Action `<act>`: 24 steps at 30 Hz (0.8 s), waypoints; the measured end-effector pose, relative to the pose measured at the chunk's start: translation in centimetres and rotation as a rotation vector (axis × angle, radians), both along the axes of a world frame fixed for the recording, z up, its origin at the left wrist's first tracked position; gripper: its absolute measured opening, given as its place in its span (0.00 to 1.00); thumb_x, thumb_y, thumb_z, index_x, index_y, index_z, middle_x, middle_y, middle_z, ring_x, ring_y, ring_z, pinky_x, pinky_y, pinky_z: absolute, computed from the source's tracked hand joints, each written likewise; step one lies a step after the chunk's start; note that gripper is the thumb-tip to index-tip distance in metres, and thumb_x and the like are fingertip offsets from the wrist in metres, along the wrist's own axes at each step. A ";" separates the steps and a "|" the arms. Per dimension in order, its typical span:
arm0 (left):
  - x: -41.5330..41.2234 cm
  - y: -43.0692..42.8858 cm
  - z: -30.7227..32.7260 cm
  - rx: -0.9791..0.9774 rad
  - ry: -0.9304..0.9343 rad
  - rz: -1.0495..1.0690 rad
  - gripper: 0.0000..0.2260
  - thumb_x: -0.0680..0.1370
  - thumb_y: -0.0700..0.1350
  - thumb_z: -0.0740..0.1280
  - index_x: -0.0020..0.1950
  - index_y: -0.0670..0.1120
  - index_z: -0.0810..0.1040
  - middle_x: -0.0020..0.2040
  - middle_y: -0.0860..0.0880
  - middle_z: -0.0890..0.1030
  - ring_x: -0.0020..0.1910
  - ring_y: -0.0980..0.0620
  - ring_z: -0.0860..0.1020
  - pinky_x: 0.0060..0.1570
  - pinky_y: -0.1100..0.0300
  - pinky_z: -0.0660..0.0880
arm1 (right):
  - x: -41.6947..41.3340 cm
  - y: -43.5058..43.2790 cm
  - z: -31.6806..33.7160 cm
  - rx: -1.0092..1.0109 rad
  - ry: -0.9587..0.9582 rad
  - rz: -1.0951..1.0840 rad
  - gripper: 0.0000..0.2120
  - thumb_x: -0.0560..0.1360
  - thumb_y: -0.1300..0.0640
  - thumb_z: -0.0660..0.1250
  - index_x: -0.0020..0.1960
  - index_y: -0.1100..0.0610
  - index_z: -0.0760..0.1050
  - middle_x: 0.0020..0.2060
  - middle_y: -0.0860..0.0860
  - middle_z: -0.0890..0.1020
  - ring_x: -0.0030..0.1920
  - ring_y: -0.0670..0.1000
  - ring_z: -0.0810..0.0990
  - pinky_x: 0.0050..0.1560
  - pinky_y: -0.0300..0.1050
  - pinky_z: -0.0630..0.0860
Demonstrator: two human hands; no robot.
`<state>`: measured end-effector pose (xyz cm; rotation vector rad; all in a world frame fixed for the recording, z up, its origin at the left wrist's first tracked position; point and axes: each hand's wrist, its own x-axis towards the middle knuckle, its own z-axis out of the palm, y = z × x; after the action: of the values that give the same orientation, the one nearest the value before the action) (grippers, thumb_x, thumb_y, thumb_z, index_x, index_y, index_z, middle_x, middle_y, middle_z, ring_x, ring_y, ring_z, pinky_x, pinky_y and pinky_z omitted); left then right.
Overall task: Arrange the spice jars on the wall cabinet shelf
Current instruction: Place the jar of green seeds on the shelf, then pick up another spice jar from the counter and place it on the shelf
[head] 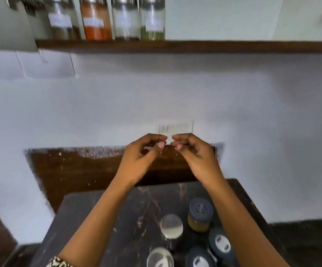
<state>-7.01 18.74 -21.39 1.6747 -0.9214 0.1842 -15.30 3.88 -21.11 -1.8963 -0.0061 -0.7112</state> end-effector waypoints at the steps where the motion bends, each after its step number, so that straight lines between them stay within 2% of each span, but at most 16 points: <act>1: -0.4 0.5 -1.8 0.019 0.009 -0.019 0.08 0.77 0.48 0.66 0.55 0.52 0.81 0.51 0.56 0.83 0.52 0.59 0.80 0.52 0.65 0.75 | -0.7 0.1 -1.9 -0.003 0.046 0.014 0.10 0.76 0.60 0.65 0.54 0.47 0.77 0.49 0.44 0.83 0.52 0.39 0.80 0.55 0.33 0.76; 3: -1.3 1.5 -5.8 0.090 0.059 -0.037 0.08 0.77 0.45 0.67 0.56 0.50 0.80 0.52 0.55 0.83 0.51 0.59 0.80 0.51 0.68 0.74 | -2.0 0.4 -6.1 -0.043 0.179 0.034 0.10 0.76 0.60 0.66 0.54 0.48 0.77 0.48 0.46 0.83 0.51 0.42 0.81 0.55 0.39 0.78; 6: -2.4 2.7 -11.5 0.247 0.200 -0.064 0.10 0.76 0.47 0.69 0.57 0.53 0.79 0.52 0.56 0.82 0.48 0.61 0.80 0.47 0.70 0.74 | -3.7 0.7 -11.9 -0.118 0.390 0.078 0.10 0.75 0.60 0.67 0.54 0.50 0.77 0.46 0.48 0.84 0.49 0.46 0.82 0.56 0.47 0.78; 9: -3.5 3.5 -16.1 0.489 0.223 -0.113 0.15 0.75 0.48 0.70 0.61 0.53 0.77 0.56 0.56 0.80 0.52 0.65 0.78 0.52 0.74 0.71 | -4.9 1.6 -16.3 -0.228 0.588 0.099 0.13 0.73 0.60 0.68 0.57 0.53 0.77 0.45 0.48 0.82 0.48 0.48 0.81 0.54 0.47 0.78; 10: -3.8 3.8 -17.5 0.580 0.204 -0.124 0.17 0.75 0.49 0.70 0.62 0.52 0.76 0.57 0.56 0.79 0.54 0.64 0.77 0.55 0.72 0.71 | -5.3 2.0 -17.5 -0.265 0.643 0.096 0.14 0.73 0.60 0.68 0.58 0.54 0.76 0.46 0.48 0.82 0.48 0.48 0.81 0.53 0.47 0.78; 13: -4.5 4.3 -20.7 0.800 0.180 -0.134 0.21 0.74 0.53 0.69 0.67 0.54 0.72 0.62 0.54 0.75 0.60 0.57 0.73 0.61 0.59 0.72 | -5.8 3.0 -19.8 -0.358 0.723 0.113 0.16 0.71 0.59 0.69 0.59 0.54 0.75 0.53 0.52 0.80 0.53 0.50 0.79 0.56 0.50 0.76; 15: -4.7 4.4 -22.2 0.904 0.152 -0.153 0.26 0.73 0.54 0.70 0.69 0.55 0.68 0.65 0.54 0.72 0.63 0.54 0.71 0.63 0.56 0.71 | -5.8 3.3 -20.8 -0.418 0.752 0.118 0.20 0.71 0.58 0.69 0.62 0.55 0.73 0.57 0.53 0.78 0.58 0.52 0.77 0.59 0.49 0.75; 18: -4.9 4.5 -23.3 0.949 0.172 -0.165 0.30 0.71 0.53 0.71 0.71 0.55 0.65 0.68 0.53 0.69 0.64 0.52 0.70 0.64 0.55 0.70 | -5.6 3.5 -21.7 -0.427 0.777 0.125 0.24 0.72 0.59 0.69 0.67 0.54 0.70 0.62 0.53 0.75 0.62 0.52 0.75 0.62 0.49 0.73; 20: -4.8 4.2 -23.6 0.913 0.181 -0.139 0.30 0.72 0.53 0.71 0.71 0.55 0.65 0.69 0.52 0.69 0.65 0.53 0.70 0.64 0.56 0.69 | -5.3 3.4 -22.2 -0.424 0.768 0.095 0.23 0.72 0.59 0.68 0.67 0.55 0.70 0.62 0.54 0.75 0.62 0.53 0.75 0.62 0.49 0.73; 22: -4.2 3.4 -23.4 0.847 0.205 -0.070 0.30 0.73 0.52 0.70 0.73 0.54 0.63 0.70 0.50 0.68 0.67 0.52 0.69 0.65 0.57 0.67 | -4.4 2.9 -22.7 -0.441 0.750 -0.034 0.22 0.73 0.61 0.66 0.67 0.56 0.69 0.61 0.54 0.73 0.62 0.54 0.74 0.61 0.48 0.72; 24: -3.0 1.9 -23.0 0.802 0.269 -0.015 0.35 0.73 0.50 0.71 0.75 0.51 0.58 0.73 0.48 0.65 0.70 0.49 0.66 0.68 0.54 0.65 | -3.1 2.0 -22.9 -0.474 0.738 -0.152 0.27 0.73 0.62 0.66 0.70 0.56 0.65 0.64 0.56 0.70 0.63 0.56 0.72 0.63 0.48 0.71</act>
<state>-10.02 20.65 -44.43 2.3457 -0.8494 -0.4752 -18.38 5.87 -44.06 -2.5400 0.4753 -0.0640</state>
